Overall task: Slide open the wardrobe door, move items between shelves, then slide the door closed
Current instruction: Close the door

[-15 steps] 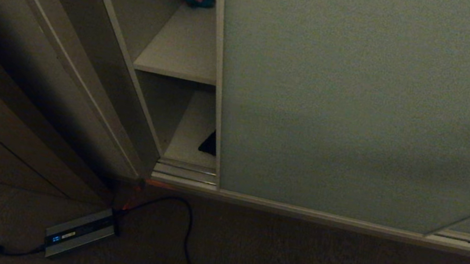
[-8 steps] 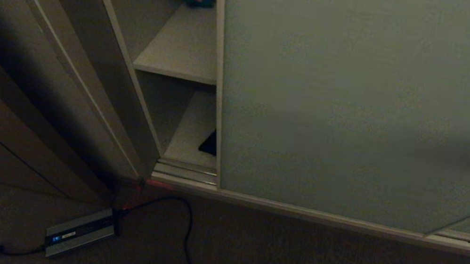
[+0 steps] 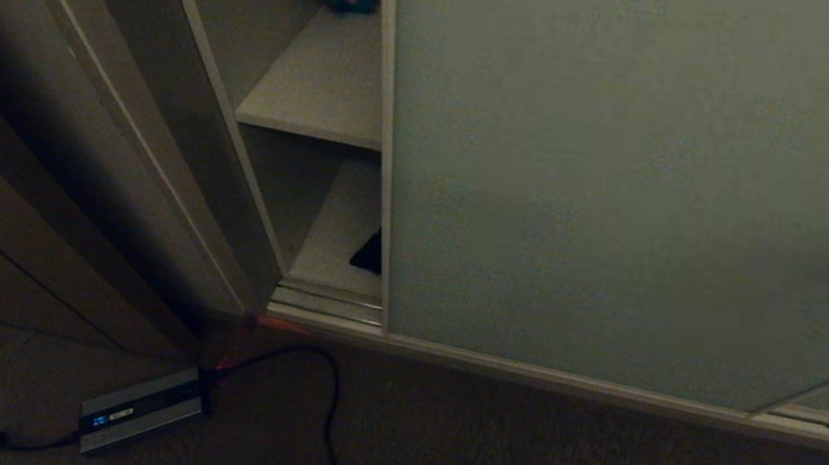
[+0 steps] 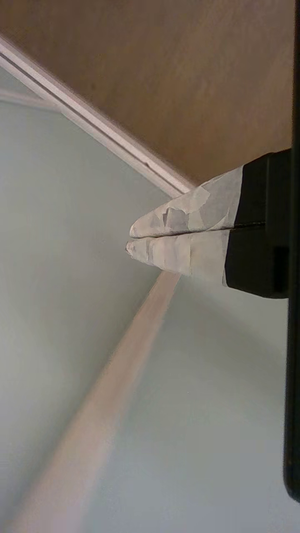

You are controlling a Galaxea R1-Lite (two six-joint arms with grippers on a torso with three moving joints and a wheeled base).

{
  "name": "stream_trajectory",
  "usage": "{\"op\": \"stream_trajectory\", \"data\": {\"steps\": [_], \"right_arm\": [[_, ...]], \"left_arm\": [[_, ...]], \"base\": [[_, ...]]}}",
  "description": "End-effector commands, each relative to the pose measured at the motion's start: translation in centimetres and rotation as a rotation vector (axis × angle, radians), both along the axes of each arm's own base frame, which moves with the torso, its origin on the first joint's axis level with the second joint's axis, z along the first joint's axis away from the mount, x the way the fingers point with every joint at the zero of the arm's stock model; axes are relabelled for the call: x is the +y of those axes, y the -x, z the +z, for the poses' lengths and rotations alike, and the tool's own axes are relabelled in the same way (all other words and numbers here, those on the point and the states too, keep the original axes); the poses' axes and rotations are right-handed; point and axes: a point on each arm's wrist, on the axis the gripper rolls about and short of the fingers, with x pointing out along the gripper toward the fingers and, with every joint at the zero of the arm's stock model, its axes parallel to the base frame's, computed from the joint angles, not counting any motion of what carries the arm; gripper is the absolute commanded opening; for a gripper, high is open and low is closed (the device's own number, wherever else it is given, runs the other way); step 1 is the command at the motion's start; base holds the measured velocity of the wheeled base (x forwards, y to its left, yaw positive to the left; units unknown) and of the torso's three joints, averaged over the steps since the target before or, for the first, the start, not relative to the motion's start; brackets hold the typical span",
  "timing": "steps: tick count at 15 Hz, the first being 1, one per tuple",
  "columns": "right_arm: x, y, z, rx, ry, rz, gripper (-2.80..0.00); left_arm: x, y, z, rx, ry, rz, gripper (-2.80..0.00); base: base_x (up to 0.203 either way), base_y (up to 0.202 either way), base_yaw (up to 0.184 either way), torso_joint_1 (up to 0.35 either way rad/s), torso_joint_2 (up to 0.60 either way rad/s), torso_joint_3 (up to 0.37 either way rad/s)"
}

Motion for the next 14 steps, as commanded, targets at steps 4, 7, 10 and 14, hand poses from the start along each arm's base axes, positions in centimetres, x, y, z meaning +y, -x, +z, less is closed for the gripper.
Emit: {"op": "stream_trajectory", "data": {"steps": [4,7,10,14], "right_arm": [[-3.1,-2.5,-2.5,0.008,-0.055,0.054,-2.80],[-3.2,-3.3,-2.0,-0.046,-0.092,0.126,-2.80],[-2.6,-4.0,-2.2,-0.052,-0.111,0.201,-2.80],[-2.1,-5.4,-2.7,-0.045,-0.124,0.237,-2.80]], "left_arm": [[0.0,0.0,0.0,0.002,0.000,-0.001,-2.80],[0.0,0.0,0.0,0.002,0.000,-0.001,-2.80],[0.0,0.0,0.0,0.000,0.000,-0.001,-2.80],[0.0,0.0,0.0,0.000,0.000,0.000,-2.80]], "base": [[0.000,0.000,0.000,0.000,0.00,0.000],[0.000,0.000,0.000,0.000,0.00,0.000],[0.000,0.000,0.000,0.000,0.00,0.000],[0.000,0.000,0.000,0.000,0.00,0.000]]}}
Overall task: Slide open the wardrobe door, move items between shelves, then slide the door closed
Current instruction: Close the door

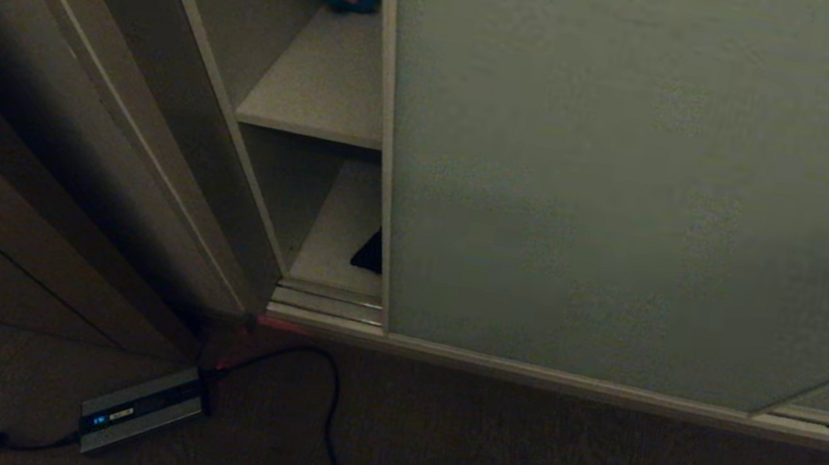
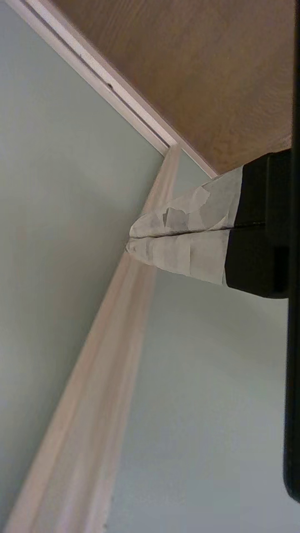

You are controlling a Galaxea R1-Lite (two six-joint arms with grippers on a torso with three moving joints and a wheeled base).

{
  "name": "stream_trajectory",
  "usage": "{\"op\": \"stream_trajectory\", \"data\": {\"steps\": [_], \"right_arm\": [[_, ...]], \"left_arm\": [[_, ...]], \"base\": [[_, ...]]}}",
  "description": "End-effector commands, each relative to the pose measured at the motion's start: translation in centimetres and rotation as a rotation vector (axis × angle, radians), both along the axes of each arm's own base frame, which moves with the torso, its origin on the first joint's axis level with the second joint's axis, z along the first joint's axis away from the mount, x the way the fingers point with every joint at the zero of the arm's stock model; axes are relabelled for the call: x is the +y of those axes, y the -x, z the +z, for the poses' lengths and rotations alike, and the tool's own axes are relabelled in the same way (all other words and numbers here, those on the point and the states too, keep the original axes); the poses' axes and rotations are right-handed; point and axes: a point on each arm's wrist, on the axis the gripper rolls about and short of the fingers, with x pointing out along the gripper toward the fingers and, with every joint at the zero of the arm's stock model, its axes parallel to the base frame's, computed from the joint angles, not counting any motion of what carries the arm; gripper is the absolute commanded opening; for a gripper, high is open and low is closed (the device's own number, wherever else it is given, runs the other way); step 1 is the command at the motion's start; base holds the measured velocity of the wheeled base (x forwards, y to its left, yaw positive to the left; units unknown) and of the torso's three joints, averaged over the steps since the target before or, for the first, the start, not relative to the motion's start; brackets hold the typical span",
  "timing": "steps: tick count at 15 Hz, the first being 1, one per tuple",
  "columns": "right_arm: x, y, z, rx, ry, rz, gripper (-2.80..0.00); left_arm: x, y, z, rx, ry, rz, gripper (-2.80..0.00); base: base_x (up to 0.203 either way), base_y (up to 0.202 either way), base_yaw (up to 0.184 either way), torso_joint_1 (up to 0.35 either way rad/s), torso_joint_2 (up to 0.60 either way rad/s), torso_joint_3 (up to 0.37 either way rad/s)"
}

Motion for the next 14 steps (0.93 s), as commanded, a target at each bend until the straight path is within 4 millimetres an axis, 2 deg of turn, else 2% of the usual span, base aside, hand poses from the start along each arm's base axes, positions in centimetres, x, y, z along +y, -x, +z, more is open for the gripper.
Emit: {"op": "stream_trajectory", "data": {"steps": [1,8,14], "right_arm": [[0.2,-0.5,-0.2,-0.001,-0.006,0.015,-2.80],[1.5,-2.5,-0.7,0.000,0.000,0.055,-2.80],[1.3,-3.0,-1.0,-0.010,-0.028,0.058,-2.80]], "left_arm": [[0.0,0.0,0.0,0.001,0.000,0.001,-2.80],[0.0,0.0,0.0,0.000,0.000,0.000,-2.80],[0.0,0.0,0.0,0.000,0.000,0.000,-2.80]], "base": [[0.000,0.000,0.000,0.000,0.00,0.000],[0.000,0.000,0.000,0.000,0.00,0.000],[0.000,0.000,0.000,0.000,0.00,0.000]]}}
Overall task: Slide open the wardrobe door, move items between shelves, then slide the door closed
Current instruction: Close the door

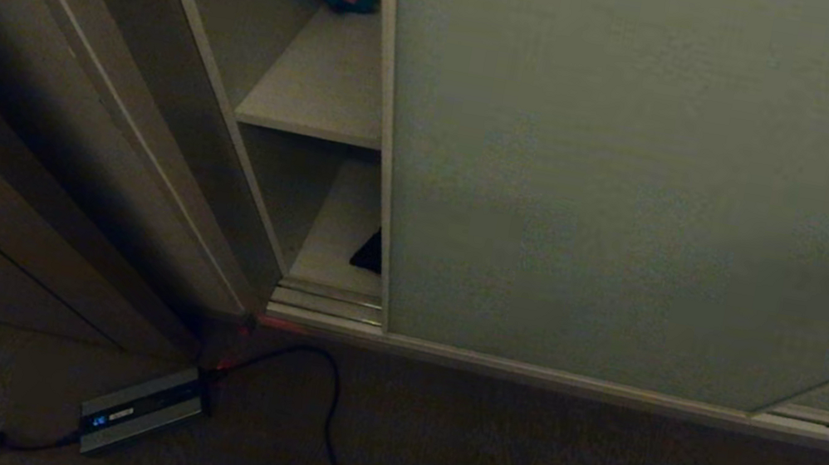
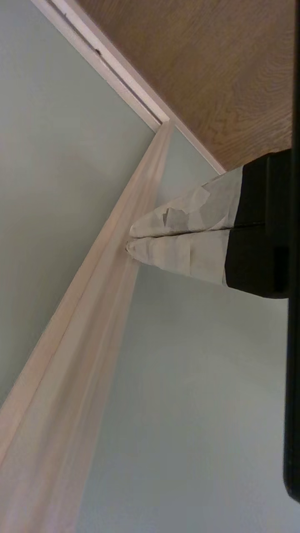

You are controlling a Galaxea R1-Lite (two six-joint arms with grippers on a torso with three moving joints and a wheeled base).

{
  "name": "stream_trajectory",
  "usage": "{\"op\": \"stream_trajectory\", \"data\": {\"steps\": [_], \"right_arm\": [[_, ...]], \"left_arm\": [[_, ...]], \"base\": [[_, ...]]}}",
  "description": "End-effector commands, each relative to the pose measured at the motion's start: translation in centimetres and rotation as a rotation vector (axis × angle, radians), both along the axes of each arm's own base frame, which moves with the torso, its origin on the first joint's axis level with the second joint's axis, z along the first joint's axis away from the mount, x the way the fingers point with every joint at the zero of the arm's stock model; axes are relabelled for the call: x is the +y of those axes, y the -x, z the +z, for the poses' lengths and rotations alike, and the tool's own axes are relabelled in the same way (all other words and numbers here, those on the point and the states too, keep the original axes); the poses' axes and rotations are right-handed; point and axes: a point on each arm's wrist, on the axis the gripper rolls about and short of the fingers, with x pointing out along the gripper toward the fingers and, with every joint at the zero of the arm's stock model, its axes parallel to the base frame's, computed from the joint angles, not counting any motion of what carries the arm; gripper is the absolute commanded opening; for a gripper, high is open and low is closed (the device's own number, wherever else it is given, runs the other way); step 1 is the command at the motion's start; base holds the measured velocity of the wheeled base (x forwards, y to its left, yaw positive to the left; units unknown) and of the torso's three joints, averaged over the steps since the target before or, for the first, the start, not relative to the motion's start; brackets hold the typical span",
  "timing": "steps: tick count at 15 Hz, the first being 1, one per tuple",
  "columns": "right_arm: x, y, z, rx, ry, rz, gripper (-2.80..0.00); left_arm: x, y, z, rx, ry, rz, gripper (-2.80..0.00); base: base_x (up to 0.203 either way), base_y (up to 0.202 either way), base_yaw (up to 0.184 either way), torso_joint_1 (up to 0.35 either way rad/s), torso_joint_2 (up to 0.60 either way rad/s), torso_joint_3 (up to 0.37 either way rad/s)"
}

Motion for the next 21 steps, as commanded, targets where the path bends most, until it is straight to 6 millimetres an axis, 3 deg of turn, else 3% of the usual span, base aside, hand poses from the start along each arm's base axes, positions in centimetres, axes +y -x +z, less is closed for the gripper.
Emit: {"op": "stream_trajectory", "data": {"steps": [1,8,14,21], "right_arm": [[-0.3,-0.3,-0.4,0.002,-0.010,0.003,-2.80],[-0.9,0.8,0.0,-0.009,-0.001,-0.022,-2.80],[-2.6,-1.0,-1.4,-0.009,0.005,-0.020,-2.80],[-2.4,-3.1,-2.6,-0.005,0.004,0.006,-2.80]], "left_arm": [[0.0,0.0,0.0,0.000,0.000,0.000,-2.80],[0.0,0.0,0.0,0.002,0.000,0.000,-2.80],[0.0,0.0,0.0,0.001,0.000,0.000,-2.80],[0.0,0.0,0.0,0.000,0.000,0.000,-2.80]], "base": [[0.000,0.000,0.000,0.000,0.00,0.000],[0.000,0.000,0.000,0.000,0.00,0.000],[0.000,0.000,0.000,0.000,0.00,0.000],[0.000,0.000,0.000,0.000,0.00,0.000]]}}
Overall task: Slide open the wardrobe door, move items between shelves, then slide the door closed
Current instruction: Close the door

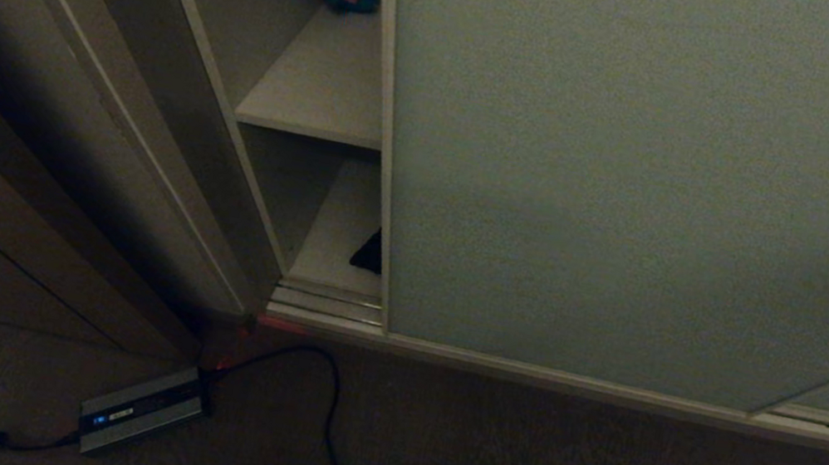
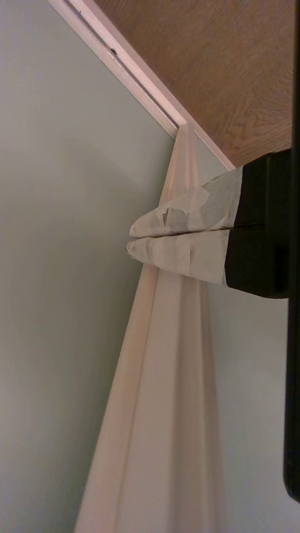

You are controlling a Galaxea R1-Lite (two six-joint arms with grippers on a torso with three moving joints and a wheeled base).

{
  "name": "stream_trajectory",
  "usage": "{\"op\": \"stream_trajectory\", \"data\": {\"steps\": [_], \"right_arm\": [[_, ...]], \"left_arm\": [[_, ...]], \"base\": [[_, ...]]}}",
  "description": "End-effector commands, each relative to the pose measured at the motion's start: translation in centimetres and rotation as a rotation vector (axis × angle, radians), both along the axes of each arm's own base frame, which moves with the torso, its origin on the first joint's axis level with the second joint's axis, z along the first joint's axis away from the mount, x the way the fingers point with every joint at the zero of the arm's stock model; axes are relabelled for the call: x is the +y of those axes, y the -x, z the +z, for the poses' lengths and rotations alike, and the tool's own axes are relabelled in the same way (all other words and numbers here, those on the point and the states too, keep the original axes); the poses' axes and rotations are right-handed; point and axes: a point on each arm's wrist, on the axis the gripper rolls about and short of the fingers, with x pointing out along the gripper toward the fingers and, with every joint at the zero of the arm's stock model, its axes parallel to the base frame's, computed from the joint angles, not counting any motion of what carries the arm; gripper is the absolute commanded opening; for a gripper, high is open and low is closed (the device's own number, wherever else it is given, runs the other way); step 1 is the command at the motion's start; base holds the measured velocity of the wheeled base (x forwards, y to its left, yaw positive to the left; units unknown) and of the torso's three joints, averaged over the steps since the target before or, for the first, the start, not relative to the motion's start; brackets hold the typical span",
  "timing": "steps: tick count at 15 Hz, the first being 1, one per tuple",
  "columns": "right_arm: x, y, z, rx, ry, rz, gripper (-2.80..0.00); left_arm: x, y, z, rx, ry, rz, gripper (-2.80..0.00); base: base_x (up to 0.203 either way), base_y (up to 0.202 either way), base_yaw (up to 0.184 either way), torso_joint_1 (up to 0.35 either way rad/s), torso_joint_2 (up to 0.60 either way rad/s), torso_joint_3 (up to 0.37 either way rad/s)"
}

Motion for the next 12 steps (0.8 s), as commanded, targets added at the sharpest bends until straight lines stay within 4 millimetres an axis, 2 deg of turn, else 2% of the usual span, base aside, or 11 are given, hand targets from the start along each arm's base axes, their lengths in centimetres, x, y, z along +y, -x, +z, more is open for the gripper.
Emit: {"op": "stream_trajectory", "data": {"steps": [1,8,12], "right_arm": [[0.0,-0.1,-0.2,0.001,-0.008,0.005,-2.80],[2.1,-0.4,0.2,0.010,-0.020,0.041,-2.80],[4.4,0.1,0.9,0.016,-0.026,0.072,-2.80]], "left_arm": [[0.0,0.0,0.0,0.000,0.000,-0.001,-2.80],[0.0,0.0,0.0,0.001,0.000,-0.001,-2.80],[0.0,0.0,0.0,0.001,0.000,0.000,-2.80]], "base": [[0.000,0.000,0.000,0.000,0.00,0.000],[0.000,0.000,0.000,0.000,0.00,0.000],[0.000,0.000,0.000,0.000,0.00,0.000]]}}
